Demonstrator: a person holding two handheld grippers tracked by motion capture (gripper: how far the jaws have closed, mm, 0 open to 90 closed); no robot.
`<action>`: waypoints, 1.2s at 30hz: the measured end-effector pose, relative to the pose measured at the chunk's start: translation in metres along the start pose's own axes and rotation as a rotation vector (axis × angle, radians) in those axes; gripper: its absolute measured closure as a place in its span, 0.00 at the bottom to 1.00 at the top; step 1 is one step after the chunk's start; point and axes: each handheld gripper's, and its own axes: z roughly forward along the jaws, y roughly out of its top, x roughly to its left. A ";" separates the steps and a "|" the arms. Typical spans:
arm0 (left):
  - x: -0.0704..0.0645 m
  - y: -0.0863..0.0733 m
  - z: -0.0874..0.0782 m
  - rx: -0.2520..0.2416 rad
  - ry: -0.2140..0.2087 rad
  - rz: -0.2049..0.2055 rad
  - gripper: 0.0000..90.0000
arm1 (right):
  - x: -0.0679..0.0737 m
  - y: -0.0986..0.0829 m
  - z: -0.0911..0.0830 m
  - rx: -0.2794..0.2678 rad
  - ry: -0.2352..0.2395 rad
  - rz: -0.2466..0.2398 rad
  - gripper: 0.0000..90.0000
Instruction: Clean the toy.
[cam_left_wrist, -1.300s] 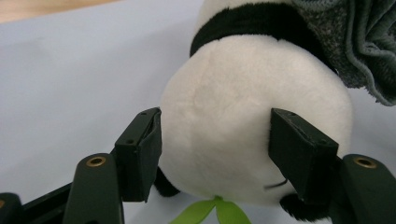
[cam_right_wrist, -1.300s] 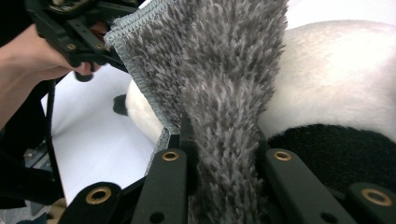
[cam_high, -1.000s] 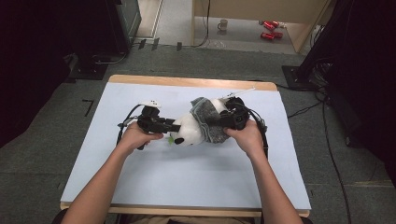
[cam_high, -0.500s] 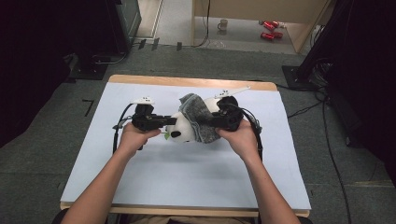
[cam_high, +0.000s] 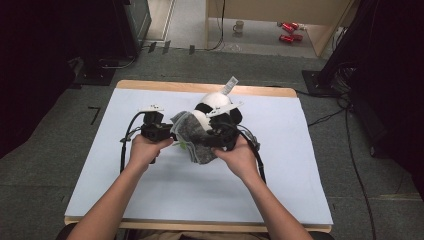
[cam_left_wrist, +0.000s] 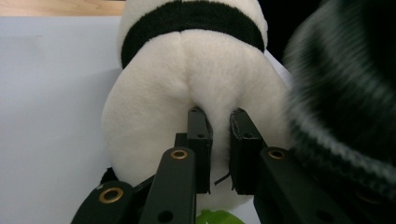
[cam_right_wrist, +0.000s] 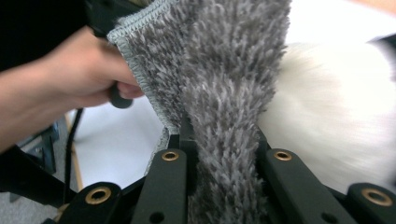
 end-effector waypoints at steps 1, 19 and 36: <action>-0.001 0.000 0.002 0.010 -0.003 0.002 0.91 | -0.001 -0.004 0.009 0.017 0.001 0.010 0.86; -0.002 -0.006 0.012 0.076 0.028 0.004 0.91 | -0.005 -0.046 0.064 0.092 -0.122 -0.052 0.87; 0.004 0.000 0.002 0.035 0.005 -0.014 0.90 | -0.006 -0.057 0.081 0.242 -0.126 -0.070 0.86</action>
